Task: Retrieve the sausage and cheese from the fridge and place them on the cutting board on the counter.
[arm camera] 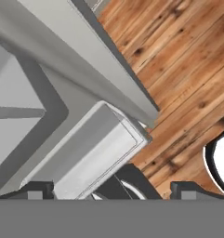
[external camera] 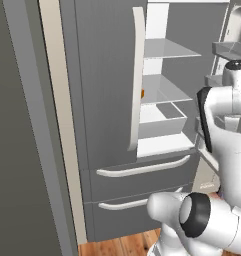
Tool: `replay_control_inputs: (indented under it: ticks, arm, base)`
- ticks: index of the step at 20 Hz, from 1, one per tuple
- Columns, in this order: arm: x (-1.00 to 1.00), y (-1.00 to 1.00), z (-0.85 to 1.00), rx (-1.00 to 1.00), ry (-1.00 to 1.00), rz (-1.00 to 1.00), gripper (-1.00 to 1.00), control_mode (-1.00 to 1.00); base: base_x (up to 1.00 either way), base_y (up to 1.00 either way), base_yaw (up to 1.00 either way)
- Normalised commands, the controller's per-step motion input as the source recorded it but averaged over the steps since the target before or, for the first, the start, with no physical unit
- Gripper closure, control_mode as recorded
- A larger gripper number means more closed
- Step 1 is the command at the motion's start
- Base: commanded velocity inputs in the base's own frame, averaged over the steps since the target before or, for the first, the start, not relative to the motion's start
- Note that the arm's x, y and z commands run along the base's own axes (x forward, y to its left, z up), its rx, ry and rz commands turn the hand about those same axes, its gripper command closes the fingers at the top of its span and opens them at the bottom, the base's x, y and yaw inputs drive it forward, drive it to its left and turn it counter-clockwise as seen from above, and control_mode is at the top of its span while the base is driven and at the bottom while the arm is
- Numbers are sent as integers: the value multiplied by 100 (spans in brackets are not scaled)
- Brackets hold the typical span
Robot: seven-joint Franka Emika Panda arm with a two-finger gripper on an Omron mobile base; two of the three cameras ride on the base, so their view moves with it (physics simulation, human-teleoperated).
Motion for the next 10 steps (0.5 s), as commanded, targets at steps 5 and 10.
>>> replay_control_inputs:
  ticks: [5,10]
  arm:
    - [-34,88,2,0,0,2,-100,-100]
    - [-21,91,11,-11,11,29,-100,-100]
  base:
    - [0,0,0]
    - [0,0,0]
